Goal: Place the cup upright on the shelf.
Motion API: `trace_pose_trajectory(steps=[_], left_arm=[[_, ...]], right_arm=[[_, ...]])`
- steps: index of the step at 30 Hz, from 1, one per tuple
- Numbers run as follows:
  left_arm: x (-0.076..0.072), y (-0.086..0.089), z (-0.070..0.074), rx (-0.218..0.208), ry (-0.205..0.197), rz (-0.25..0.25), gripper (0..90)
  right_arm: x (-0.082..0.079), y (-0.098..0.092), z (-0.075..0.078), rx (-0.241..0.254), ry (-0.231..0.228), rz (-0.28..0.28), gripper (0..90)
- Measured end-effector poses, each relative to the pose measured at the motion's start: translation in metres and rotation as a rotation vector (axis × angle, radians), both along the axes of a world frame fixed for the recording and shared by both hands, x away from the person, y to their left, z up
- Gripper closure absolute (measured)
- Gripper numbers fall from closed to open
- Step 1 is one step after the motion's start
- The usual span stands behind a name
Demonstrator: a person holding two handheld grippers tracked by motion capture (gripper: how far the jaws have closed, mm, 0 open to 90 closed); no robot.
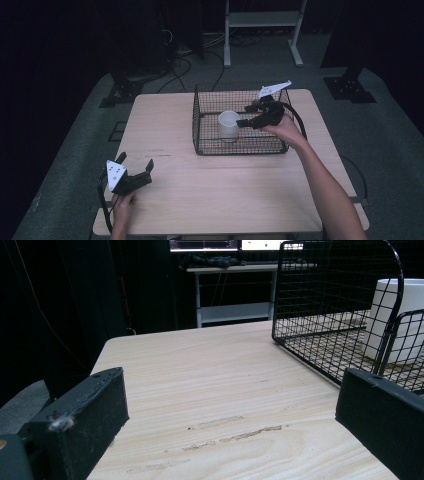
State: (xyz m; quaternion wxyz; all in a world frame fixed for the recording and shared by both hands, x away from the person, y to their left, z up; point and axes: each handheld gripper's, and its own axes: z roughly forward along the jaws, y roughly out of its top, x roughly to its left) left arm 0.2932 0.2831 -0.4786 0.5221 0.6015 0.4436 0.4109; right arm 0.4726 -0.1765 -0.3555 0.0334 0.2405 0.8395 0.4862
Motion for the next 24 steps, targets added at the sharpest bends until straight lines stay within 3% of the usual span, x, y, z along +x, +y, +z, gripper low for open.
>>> trace_pose_trajectory(steps=[5, 24], left_arm=[[0.0, 0.0, 0.0, -0.001, 0.001, 0.0, 0.0], [0.0, 0.0, 0.0, 0.0, 0.0, 0.001, 0.0]], right_arm=[[-0.008, -0.001, 0.0, -0.018, 0.007, 0.009, 14.9], [-0.039, -0.017, -0.009, 0.012, 0.001, 0.032, 14.9]])
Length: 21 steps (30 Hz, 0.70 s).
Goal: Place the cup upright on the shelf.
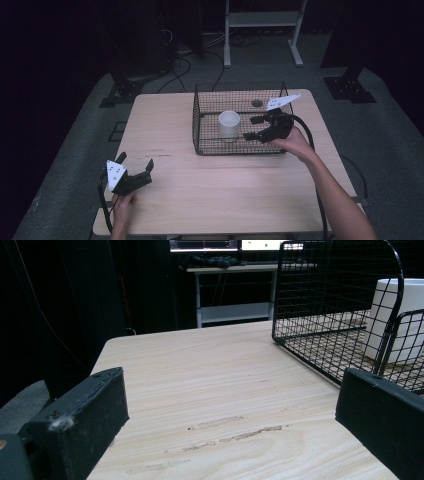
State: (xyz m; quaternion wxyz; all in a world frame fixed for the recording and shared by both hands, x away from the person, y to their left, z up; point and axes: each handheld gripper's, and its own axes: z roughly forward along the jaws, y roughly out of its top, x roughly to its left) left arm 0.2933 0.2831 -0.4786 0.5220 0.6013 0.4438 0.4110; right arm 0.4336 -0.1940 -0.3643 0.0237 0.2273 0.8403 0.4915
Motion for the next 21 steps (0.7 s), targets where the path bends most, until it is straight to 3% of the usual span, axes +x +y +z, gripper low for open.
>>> trace_pose_trajectory(steps=[10, 21], left_arm=[[0.0, 0.0, 0.0, 0.001, 0.001, -0.001, 0.0], [0.0, 0.0, 0.0, 0.003, 0.0, -0.001, 0.0]], right_arm=[[-0.013, -0.004, -0.011, -0.009, 0.012, 0.013, 14.9], [-0.032, -0.014, -0.019, 0.007, -0.009, 0.021, 14.9]])
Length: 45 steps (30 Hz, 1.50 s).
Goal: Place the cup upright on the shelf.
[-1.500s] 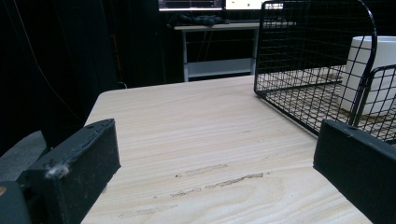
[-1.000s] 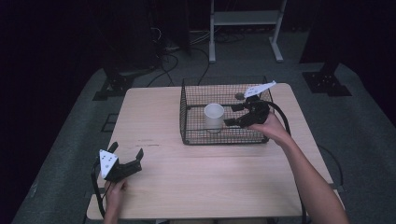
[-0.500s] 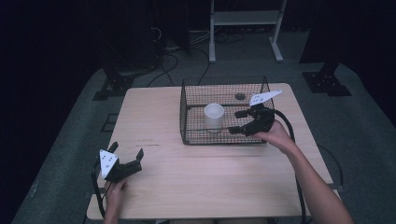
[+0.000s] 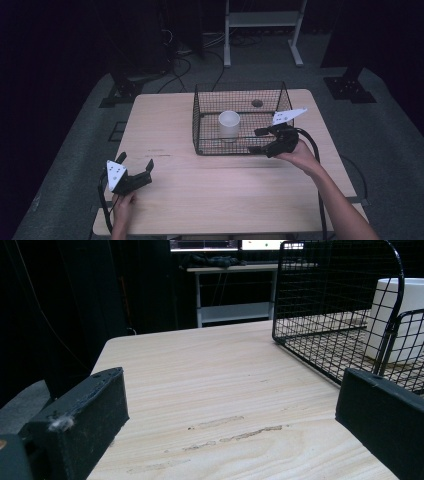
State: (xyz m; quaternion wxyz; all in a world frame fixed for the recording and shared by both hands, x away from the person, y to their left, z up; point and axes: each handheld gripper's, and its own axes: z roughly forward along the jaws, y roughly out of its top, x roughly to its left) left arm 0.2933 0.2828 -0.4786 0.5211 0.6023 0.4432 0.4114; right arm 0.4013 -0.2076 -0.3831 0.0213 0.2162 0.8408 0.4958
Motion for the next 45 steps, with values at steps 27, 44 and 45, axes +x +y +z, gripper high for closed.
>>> trace_pose_trajectory(steps=[27, 44, 45], left_arm=[[0.0, 0.0, 0.0, 0.001, 0.0, 0.001, 0.0], [0.0, 0.0, 0.0, 0.003, -0.001, 0.0, 0.0], [0.0, 0.0, 0.0, 0.003, -0.001, 0.0, 0.0]], right_arm=[[-0.032, -0.028, -0.016, -0.003, -0.004, -0.027, 14.9], [-0.046, -0.053, -0.031, 0.006, -0.011, -0.085, 14.9], [-0.047, -0.055, -0.032, 0.005, -0.013, -0.089, 14.9]])
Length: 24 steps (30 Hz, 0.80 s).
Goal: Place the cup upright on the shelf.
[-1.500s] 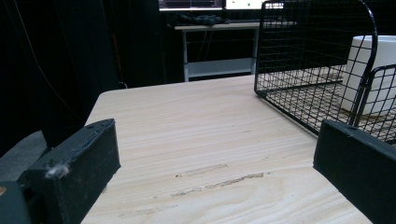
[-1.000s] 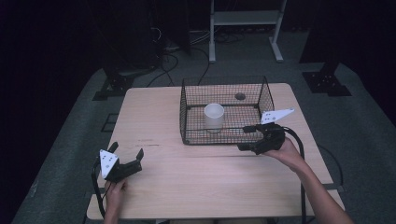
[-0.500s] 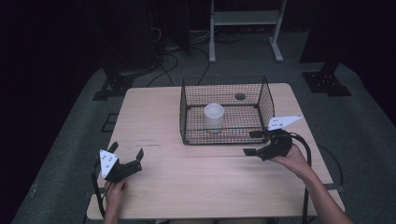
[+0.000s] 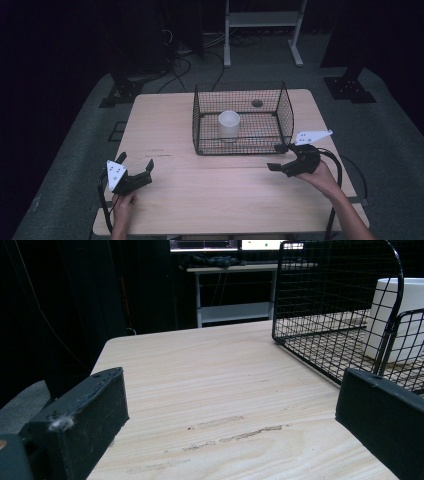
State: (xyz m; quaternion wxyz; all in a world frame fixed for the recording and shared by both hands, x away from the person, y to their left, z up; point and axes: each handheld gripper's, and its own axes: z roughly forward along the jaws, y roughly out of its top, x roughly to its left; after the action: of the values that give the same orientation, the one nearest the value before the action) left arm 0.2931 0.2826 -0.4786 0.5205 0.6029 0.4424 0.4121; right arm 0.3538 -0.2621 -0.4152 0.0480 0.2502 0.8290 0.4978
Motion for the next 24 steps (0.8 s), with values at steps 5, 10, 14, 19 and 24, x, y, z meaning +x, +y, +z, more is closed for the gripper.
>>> trace_pose_trajectory(steps=[5, 10, 14, 19, 24], left_arm=[[0.0, 0.0, 0.0, 0.0, 0.001, 0.0, 0.0], [0.0, 0.0, 0.0, 0.001, 0.001, 0.0, 0.0], [0.0, 0.0, 0.0, 0.0, 0.0, 0.0, 0.0], [0.0, 0.0, 0.0, 0.001, 0.001, 0.0, 0.0], [0.0, 0.0, 0.0, 0.001, 0.0, 0.001, 0.0]], right_arm=[[-0.006, -0.007, -0.005, 0.007, -0.008, -0.018, 14.9], [-0.014, -0.014, -0.011, 0.02, -0.012, -0.04, 14.9], [-0.02, -0.021, -0.015, 0.032, -0.012, -0.058, 14.8], [-0.026, -0.028, -0.018, 0.043, -0.023, -0.081, 14.9], [-0.034, -0.034, -0.025, 0.061, -0.02, -0.107, 14.9]])
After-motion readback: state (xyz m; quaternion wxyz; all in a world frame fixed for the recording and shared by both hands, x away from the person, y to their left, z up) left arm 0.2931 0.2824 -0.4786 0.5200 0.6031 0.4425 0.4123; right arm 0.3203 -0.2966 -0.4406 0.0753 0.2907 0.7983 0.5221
